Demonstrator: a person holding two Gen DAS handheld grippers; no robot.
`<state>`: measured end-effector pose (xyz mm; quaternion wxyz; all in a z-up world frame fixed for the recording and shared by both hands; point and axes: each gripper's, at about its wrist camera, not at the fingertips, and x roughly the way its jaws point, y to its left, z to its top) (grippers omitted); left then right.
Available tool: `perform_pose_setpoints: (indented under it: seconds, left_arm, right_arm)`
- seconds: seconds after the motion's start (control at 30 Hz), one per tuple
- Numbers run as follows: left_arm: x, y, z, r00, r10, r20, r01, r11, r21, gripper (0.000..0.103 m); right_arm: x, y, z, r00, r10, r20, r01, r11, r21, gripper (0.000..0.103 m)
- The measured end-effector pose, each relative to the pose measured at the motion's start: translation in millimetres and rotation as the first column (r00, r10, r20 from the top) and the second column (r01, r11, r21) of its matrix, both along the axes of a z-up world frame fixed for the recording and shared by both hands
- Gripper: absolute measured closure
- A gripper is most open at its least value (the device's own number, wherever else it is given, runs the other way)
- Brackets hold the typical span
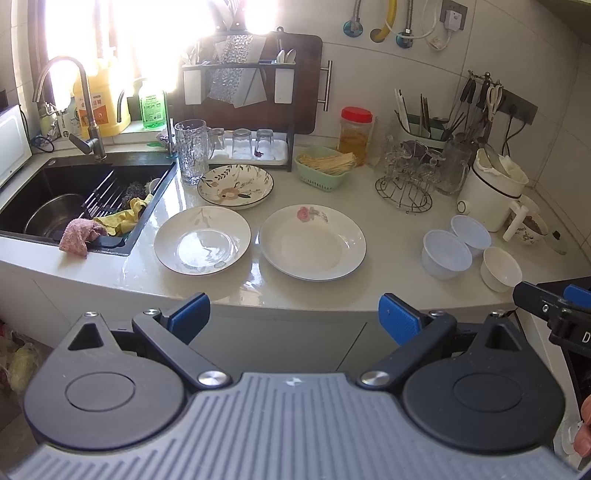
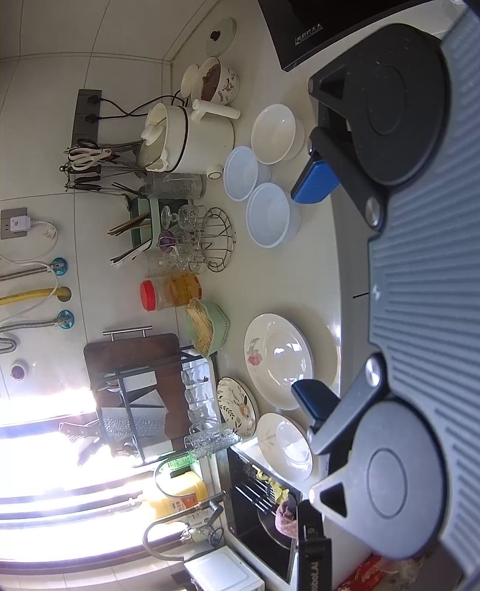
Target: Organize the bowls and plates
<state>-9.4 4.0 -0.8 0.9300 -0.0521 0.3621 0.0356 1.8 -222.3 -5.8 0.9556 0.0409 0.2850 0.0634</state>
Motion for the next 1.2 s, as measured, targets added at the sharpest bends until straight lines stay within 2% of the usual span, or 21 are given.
perform_pose_setpoints:
  seconds: [0.3,0.43,0.6,1.2]
  left_arm:
    - [5.0,-1.1,-3.0,1.000,-0.030,-0.006,0.031,0.999,0.012,0.003]
    - [6.9,1.3,-5.4,0.999,-0.033,-0.010,0.033,0.999,-0.015,0.003]
    - [7.0,4.1,-8.8,0.999,-0.043,-0.014,0.043,0.999,-0.010,0.003]
    - [14.5,1.5,-8.8,0.999,-0.046,-0.029,0.045,0.999,-0.004,0.003]
  right_arm:
    - [3.3,-2.9,-4.8,1.000,0.000,-0.007,0.000,1.000,0.007,0.000]
    - [5.2,-0.5,-6.9,1.000,0.007,-0.015,-0.007,1.000,0.006,0.000]
    - [7.2,2.0,-6.2,1.000,0.011,-0.021,-0.011,1.000,0.004,0.000]
    - [12.7,2.7,-7.8,0.999,0.033,-0.030,-0.032,0.999,0.015,0.000]
